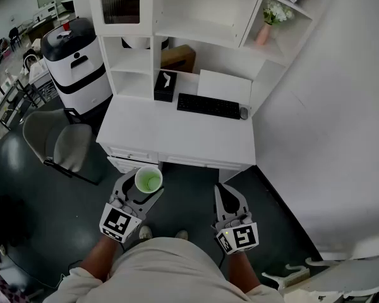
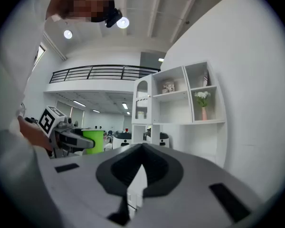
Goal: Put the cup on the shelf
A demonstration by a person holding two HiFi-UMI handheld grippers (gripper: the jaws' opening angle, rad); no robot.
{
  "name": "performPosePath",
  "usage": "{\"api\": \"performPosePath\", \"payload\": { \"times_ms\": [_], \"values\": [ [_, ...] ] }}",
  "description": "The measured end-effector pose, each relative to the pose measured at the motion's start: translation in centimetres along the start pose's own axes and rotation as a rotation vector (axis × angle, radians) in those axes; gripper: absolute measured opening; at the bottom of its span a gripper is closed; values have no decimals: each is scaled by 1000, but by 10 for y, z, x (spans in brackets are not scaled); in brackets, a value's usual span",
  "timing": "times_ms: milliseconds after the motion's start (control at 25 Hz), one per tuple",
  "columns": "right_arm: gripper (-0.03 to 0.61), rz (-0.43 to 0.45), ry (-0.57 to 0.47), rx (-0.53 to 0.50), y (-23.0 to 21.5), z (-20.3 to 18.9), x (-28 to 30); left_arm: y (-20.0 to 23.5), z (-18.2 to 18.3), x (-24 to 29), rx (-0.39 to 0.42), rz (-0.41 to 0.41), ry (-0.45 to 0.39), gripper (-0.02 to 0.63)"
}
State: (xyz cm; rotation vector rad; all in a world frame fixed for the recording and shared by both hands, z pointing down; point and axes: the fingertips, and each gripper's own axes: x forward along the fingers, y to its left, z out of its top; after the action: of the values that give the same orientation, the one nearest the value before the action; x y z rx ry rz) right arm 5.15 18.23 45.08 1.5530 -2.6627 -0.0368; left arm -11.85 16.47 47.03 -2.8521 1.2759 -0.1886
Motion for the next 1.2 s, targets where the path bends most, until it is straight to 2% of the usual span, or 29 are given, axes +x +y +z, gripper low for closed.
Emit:
{"api": "performPosePath", "payload": {
  "times_ms": [320, 600, 1200],
  "values": [
    [3, 9, 12, 3, 1, -1, -1, -2, 0, 2, 3, -4, 6, 298],
    [5, 3, -17, 23, 1, -2, -5, -4, -5, 1, 8, -5, 15, 296],
    [5, 19, 73, 80, -28, -45, -23, -14, -10, 25, 12, 32, 44, 296]
  ]
}}
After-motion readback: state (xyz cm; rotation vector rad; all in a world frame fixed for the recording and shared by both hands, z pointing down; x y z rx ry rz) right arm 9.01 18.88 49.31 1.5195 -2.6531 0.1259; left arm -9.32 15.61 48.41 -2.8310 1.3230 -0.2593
